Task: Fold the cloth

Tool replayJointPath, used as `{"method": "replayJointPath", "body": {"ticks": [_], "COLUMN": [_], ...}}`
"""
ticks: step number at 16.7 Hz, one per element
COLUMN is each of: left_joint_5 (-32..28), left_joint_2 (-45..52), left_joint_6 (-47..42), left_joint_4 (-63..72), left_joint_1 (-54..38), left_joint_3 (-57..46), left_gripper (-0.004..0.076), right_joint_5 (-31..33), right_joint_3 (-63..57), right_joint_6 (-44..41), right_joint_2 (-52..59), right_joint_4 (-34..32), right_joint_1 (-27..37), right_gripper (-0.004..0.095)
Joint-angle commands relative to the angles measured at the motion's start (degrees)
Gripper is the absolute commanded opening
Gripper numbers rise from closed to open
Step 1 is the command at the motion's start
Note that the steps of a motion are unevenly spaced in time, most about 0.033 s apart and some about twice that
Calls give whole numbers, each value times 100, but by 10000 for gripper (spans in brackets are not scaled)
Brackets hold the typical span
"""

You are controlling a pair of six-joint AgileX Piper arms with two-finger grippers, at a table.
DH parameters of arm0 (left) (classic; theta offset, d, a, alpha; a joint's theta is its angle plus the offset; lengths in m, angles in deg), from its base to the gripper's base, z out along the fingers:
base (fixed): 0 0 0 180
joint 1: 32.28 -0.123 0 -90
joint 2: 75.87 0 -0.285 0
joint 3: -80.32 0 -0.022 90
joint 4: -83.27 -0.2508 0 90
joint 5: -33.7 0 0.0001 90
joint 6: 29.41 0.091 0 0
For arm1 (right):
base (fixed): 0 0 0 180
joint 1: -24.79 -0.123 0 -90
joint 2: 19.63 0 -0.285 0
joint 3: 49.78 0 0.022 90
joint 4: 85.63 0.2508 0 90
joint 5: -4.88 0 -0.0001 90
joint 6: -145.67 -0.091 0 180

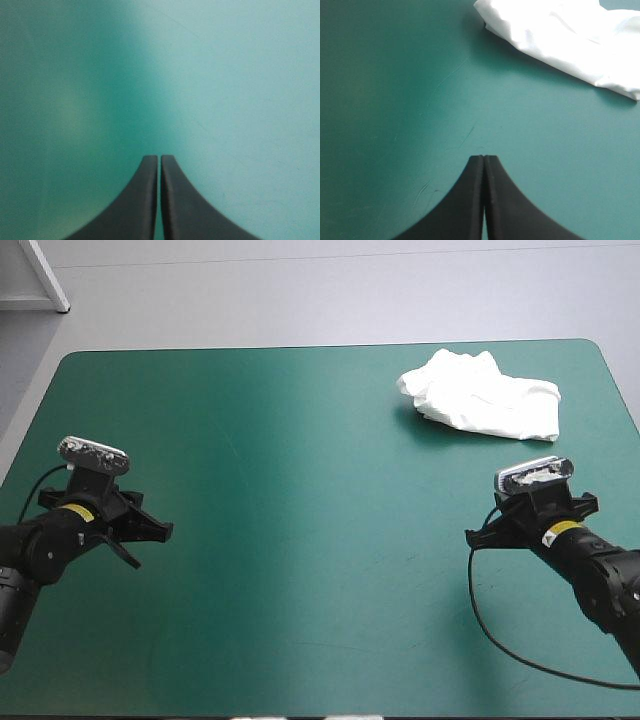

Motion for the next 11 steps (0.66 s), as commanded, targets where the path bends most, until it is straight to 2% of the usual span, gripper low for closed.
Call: {"method": "replayJointPath", "body": {"ticks": [1,3,4,5,7,10,11], "left_joint_5": [-658,-682,-528,-455,-453,-707,-807], "left_joint_2": [335,431,431,431,431,431,421], "left_joint_6": [215,930,1558,1791,2075,2639,2699], "left_joint_4": [669,1412,1882,1996,2359,2458,2459], "left_joint_1": [1,1,1,1,1,1,1], "left_joint_3": [-370,-644,-695,-695,-695,-708,-758], "left_gripper": [19,19,19,19,19,19,19], "right_joint_5": [-338,-265,-338,-382,-494,-549,-549], "right_joint_3": [-216,-490,-663,-721,-871,-1265,-1350], "right_joint_6": [150,123,56,-105,-735,-2931,-3172], "right_joint_2": [562,999,1292,1393,1585,1685,1685], "right_joint_4": [-11,-23,-256,-463,-1153,-3214,-3439], "right_joint_1": [0,0,12,12,12,12,12], "right_gripper": [-17,-17,-17,-17,-17,-18,-17]}}
